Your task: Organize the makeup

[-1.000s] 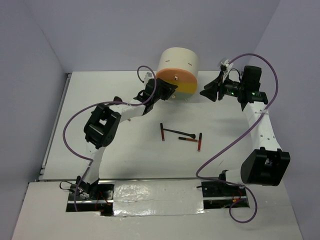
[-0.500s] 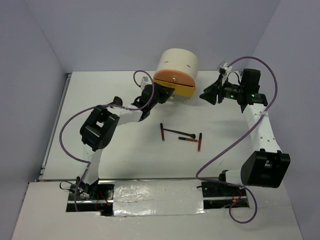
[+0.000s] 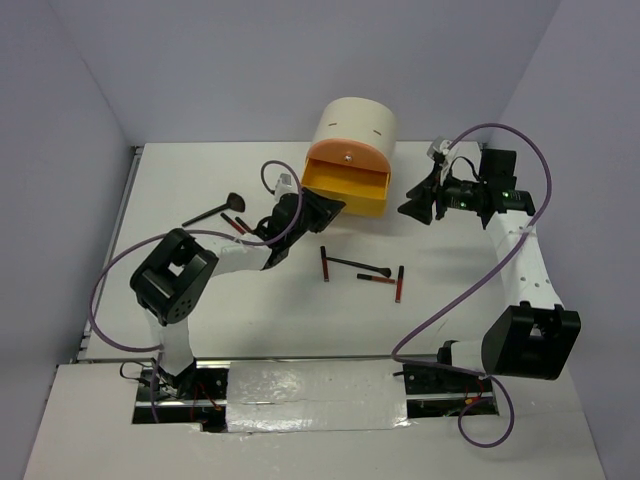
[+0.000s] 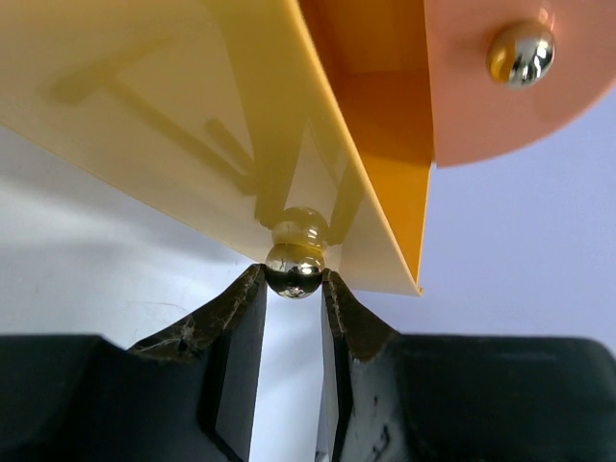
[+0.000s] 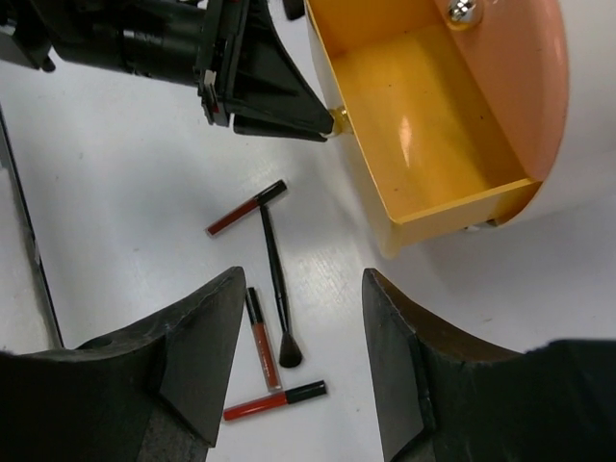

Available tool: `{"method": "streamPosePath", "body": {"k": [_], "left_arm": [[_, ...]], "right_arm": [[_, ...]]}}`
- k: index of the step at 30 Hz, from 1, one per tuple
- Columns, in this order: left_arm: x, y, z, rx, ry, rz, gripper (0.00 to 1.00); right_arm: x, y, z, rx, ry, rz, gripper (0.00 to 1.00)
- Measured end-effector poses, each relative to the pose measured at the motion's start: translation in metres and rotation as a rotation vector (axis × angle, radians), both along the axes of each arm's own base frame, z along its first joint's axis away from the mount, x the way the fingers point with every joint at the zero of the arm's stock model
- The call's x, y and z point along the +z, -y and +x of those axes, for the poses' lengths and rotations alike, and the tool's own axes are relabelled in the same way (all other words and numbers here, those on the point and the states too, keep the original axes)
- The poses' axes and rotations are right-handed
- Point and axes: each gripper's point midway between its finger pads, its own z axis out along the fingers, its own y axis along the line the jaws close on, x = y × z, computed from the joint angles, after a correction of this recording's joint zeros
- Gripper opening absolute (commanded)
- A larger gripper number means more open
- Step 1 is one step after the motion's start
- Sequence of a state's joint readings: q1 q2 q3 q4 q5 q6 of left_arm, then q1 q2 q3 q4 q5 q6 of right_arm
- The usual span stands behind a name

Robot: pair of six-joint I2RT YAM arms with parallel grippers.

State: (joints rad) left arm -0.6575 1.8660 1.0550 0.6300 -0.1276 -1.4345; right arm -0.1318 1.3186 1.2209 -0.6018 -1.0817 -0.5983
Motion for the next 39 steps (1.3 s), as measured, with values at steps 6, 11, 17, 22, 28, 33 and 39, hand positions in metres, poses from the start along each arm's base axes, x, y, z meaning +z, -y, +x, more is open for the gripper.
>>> {"method": "streamPosePath", "body": {"k": [6,11,17,22,28,33,39], "left_arm": [[0.0,-0.004,-0.014,-0.016,0.01,0.027,0.63],[0.004,-0.004,-0.015,-0.023,0.027,0.034,0.75],[0.019,-0.01,-0.022,-0.039,0.068,0.093,0.78],[0.053,-0.025,-0.038,-0.047,0.148,0.203,0.78],[0.071,-0.069,-0.067,0.017,0.226,0.384,0.65],[0.04,-0.136,-0.097,0.124,0.178,0.643,0.15],[0.021,-0.212,-0.141,0.231,0.148,0.801,0.28]], "right_arm": [[-0.022,-0.009,-0.023,0.111,0.007,-0.081,0.7],[-0.048,-0.025,-0.046,0.223,0.002,-0.14,0.82],[-0.081,-0.045,-0.079,0.349,0.02,-0.228,1.0],[-0.094,-0.061,-0.102,0.45,0.076,-0.29,1.0],[-0.115,-0.085,-0.1,0.507,0.073,-0.376,0.75],[-0.144,-0.105,-0.08,0.421,0.01,-0.486,0.49],[-0.179,-0.117,-0.056,0.302,-0.099,-0.612,0.51]]}}
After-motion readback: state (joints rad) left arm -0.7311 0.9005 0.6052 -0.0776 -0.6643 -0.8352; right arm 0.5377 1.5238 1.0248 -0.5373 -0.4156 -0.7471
